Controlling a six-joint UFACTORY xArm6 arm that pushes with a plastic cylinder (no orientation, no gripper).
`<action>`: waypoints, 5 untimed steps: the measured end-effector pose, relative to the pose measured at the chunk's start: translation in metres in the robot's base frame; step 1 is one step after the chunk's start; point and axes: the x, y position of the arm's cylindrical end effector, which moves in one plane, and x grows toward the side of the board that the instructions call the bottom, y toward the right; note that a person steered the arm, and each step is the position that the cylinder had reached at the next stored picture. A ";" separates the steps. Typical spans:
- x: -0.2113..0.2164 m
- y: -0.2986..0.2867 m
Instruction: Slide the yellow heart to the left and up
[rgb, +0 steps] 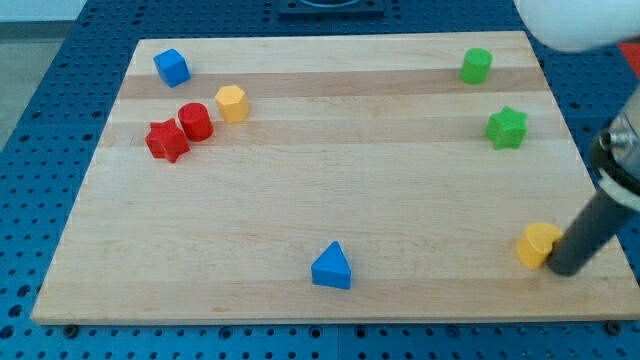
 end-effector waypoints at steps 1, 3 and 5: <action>-0.033 -0.004; -0.034 -0.053; -0.037 -0.021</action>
